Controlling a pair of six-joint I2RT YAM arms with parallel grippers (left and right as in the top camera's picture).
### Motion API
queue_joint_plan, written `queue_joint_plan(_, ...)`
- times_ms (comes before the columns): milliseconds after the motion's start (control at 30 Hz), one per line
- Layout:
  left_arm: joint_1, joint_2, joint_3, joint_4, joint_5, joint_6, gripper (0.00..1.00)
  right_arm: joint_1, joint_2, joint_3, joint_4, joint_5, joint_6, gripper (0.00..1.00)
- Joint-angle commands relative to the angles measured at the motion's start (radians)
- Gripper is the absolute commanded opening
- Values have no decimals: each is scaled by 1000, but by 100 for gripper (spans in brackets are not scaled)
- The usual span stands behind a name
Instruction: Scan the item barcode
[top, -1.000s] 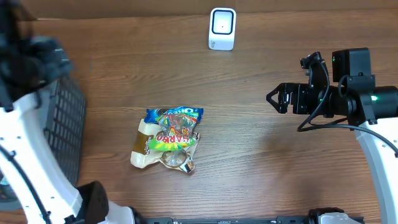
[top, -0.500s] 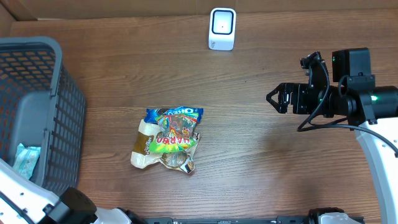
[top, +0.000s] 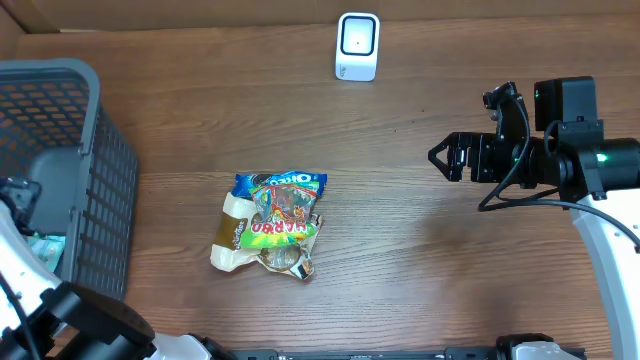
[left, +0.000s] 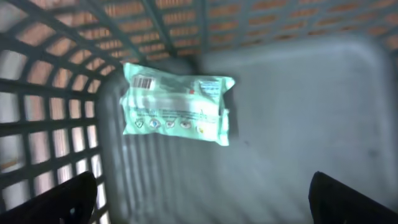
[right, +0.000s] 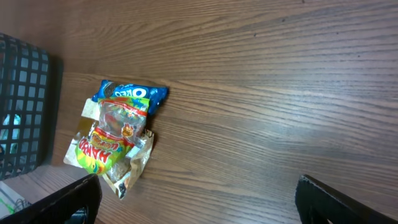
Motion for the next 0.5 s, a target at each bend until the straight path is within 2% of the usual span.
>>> queue_joint_plan(0, 0, -4, -112, 84, -44, -20, 100, 6, -3, 6, 0, -6, 2, 100)
queue_joint_plan(167, 0, -4, -232, 255, -43, 15, 100, 6, -3, 6, -11, -6, 2, 100)
queue_joint_plan(200, 0, -4, -257, 318, -43, 53, 100, 6, -3, 6, -14, -6, 2, 100)
queue_joint_plan(467, 0, 42, -277, 454, -43, 225, 100, 6, -3, 6, -24, -6, 3, 100)
